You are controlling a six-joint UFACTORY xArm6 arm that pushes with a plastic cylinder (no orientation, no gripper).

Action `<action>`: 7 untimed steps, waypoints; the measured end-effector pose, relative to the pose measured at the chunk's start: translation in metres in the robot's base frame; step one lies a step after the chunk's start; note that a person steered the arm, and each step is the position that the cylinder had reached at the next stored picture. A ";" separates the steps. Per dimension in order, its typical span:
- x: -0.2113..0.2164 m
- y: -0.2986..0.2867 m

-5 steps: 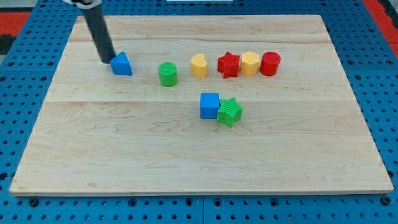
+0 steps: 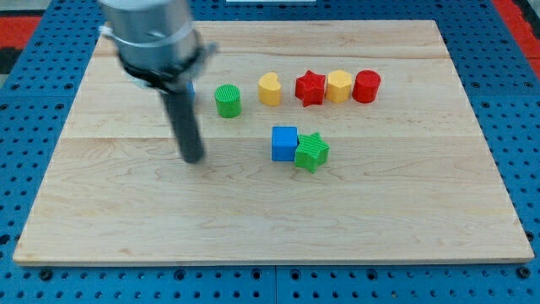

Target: Push the green star towards bottom center

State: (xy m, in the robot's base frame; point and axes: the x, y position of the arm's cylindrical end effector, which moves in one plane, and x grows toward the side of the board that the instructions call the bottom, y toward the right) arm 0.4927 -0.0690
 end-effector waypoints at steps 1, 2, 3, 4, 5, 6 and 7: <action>0.031 0.083; 0.021 0.180; -0.012 0.214; -0.022 0.156; -0.027 0.102; -0.049 0.073; -0.066 0.061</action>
State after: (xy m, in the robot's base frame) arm 0.4266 -0.0084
